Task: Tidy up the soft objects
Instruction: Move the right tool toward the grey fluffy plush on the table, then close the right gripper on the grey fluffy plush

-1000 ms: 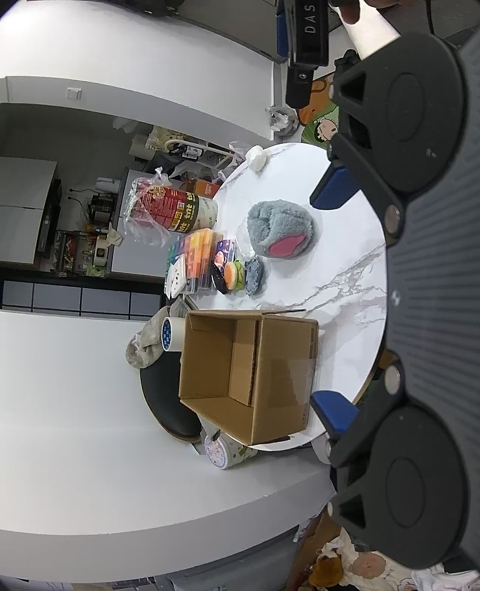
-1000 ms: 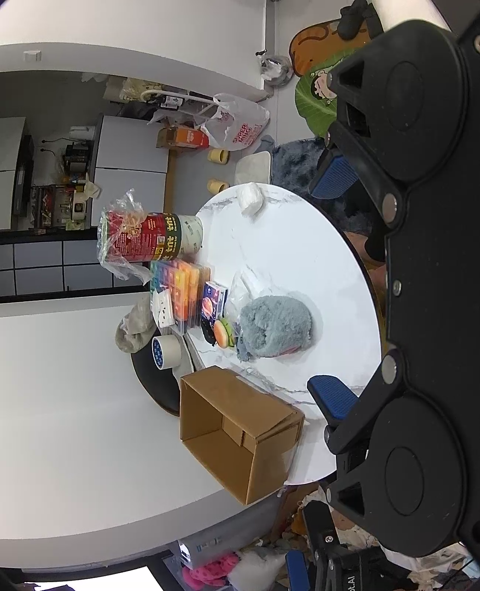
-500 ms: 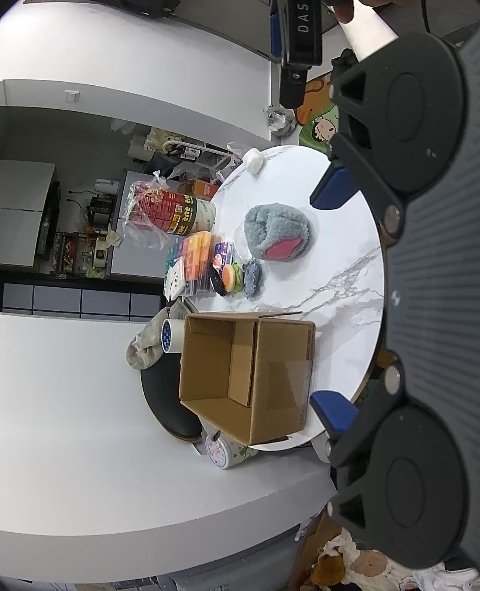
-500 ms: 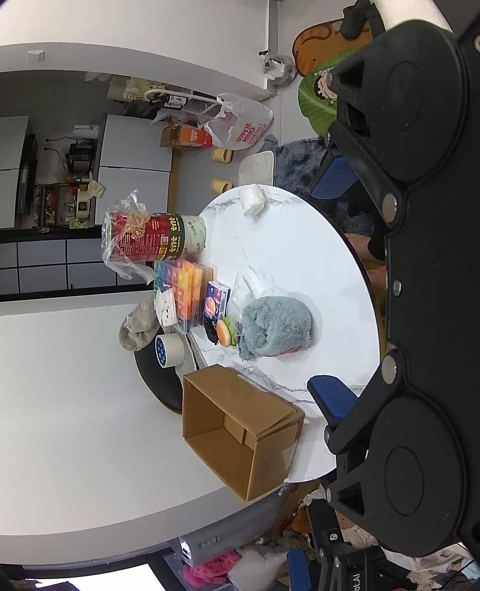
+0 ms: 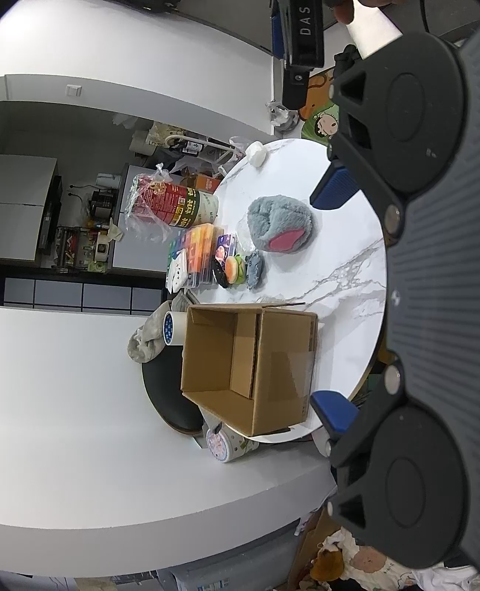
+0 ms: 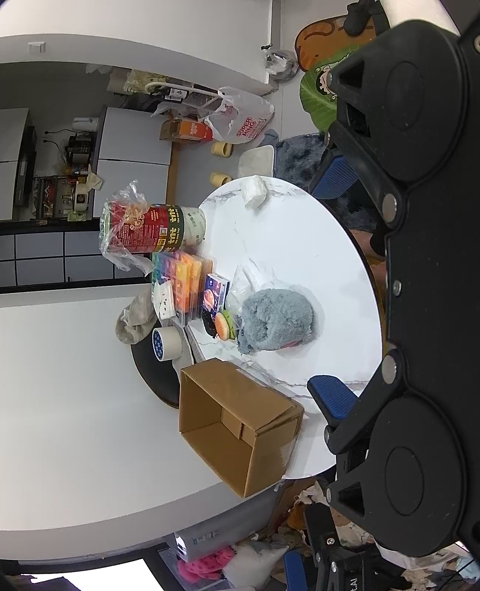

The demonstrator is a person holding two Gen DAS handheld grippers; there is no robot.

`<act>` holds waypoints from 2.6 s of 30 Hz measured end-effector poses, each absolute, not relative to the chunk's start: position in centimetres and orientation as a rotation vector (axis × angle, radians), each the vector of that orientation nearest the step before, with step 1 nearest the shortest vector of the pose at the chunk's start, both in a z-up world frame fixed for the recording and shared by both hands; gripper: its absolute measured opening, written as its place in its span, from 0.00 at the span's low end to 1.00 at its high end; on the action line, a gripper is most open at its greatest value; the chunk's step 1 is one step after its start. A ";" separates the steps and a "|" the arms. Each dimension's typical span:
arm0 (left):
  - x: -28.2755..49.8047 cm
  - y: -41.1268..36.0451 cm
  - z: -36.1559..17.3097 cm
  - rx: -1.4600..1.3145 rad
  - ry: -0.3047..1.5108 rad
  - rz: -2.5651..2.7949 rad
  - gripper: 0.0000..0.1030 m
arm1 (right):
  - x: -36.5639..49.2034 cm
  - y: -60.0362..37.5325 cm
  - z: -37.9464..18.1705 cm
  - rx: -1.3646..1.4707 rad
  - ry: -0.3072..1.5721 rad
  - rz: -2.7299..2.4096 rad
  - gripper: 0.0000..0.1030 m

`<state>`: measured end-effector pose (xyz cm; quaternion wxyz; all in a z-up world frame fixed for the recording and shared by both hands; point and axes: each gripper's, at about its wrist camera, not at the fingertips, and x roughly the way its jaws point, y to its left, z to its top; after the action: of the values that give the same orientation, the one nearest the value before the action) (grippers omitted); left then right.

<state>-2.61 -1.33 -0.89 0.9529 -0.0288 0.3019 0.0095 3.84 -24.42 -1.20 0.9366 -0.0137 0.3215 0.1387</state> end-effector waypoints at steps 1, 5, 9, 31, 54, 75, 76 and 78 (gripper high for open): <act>-2.5 -1.3 -0.9 -0.058 0.614 0.021 1.00 | 3.9 -24.4 -1.2 -0.025 0.659 0.283 1.00; -2.3 -1.1 -1.0 -0.059 0.618 0.024 1.00 | 4.2 -24.1 -1.4 -0.021 0.665 0.284 1.00; -2.1 -0.9 -1.1 -0.061 0.623 0.028 1.00 | 4.3 -24.3 -1.5 -0.025 0.665 0.281 1.00; 0.3 0.6 -1.8 -0.085 0.651 0.043 1.00 | 7.1 -23.4 -2.1 -0.021 0.702 0.301 1.00; 6.4 0.9 -3.4 -0.176 0.655 0.032 0.98 | 14.0 -22.5 -4.9 0.011 0.764 0.375 1.00; 13.6 -4.4 -6.6 -0.262 0.725 -0.074 0.67 | 20.5 -26.3 -7.9 0.112 0.857 0.450 0.62; 13.9 -4.5 -6.9 -0.271 0.729 -0.072 0.65 | 20.8 -26.5 -8.2 0.131 0.869 0.460 0.61; 14.4 -4.7 -7.3 -0.279 0.732 -0.077 0.60 | 21.1 -26.6 -8.6 0.162 0.888 0.482 0.59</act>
<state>14.43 -4.65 -7.30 0.9236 -0.1361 0.3565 -0.0374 21.14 -26.63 -8.65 0.8719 0.0775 0.4250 0.2305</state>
